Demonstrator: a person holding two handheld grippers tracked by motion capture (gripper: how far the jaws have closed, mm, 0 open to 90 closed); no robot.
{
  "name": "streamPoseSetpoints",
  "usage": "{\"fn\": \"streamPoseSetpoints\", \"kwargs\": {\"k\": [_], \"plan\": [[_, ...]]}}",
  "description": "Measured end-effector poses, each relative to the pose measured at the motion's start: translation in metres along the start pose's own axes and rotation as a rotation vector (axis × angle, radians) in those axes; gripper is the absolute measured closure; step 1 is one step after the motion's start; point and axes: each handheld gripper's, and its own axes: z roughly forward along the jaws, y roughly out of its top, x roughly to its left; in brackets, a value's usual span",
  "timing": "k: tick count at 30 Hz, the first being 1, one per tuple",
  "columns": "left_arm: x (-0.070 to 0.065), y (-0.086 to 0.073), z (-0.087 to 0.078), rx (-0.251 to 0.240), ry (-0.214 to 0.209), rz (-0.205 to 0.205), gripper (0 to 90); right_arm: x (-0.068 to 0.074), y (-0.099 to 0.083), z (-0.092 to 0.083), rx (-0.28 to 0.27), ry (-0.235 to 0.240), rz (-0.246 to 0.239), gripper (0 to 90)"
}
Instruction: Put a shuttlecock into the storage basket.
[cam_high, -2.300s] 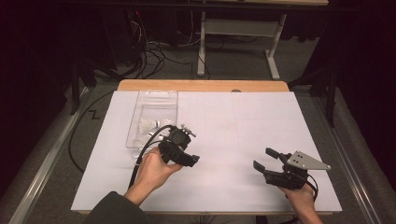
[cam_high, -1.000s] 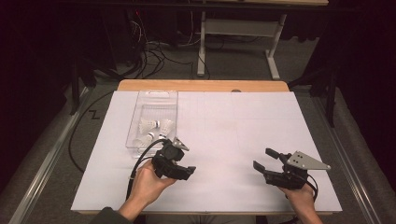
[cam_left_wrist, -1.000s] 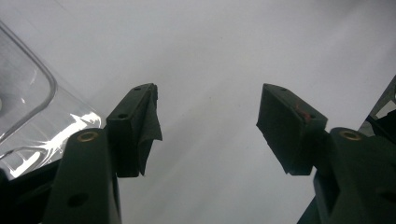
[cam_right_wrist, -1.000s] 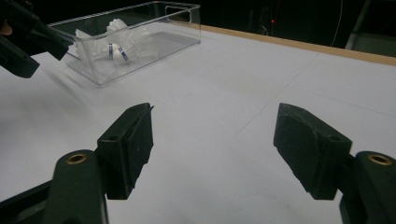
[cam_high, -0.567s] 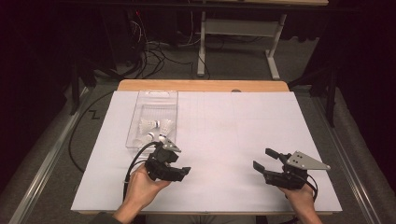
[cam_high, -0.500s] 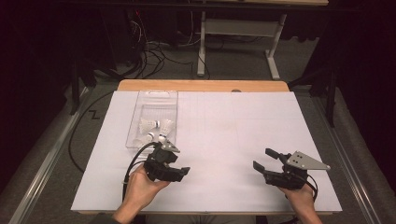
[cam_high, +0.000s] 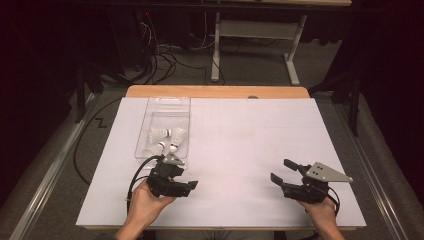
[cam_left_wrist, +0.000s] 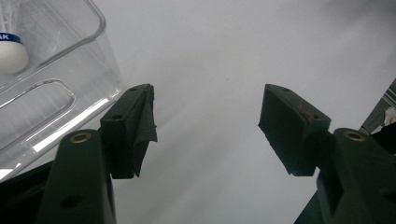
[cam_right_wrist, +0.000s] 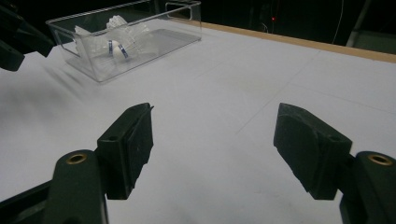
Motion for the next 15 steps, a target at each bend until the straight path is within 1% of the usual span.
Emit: {"fn": "streamPoseSetpoints", "kwargs": {"k": [3, 8, 12, 15], "plan": [[0.002, -0.003, -0.002, -0.015, 0.011, 0.0, 35.0, 0.0, 0.0, 0.0, 0.001, 0.001, -0.001, 28.9], [0.006, -0.008, -0.004, -0.034, 0.004, -0.019, 34.8, 0.0, 0.0, 0.0, 0.002, 0.0, -0.001, 28.9], [0.008, -0.012, -0.007, -0.058, 0.01, -0.025, 34.7, 0.0, -0.001, 0.001, 0.003, 0.0, 0.0, 28.9], [0.009, -0.016, -0.01, -0.086, 0.015, -0.035, 34.3, 0.001, -0.001, 0.001, 0.004, 0.0, 0.0, 28.9]]}}
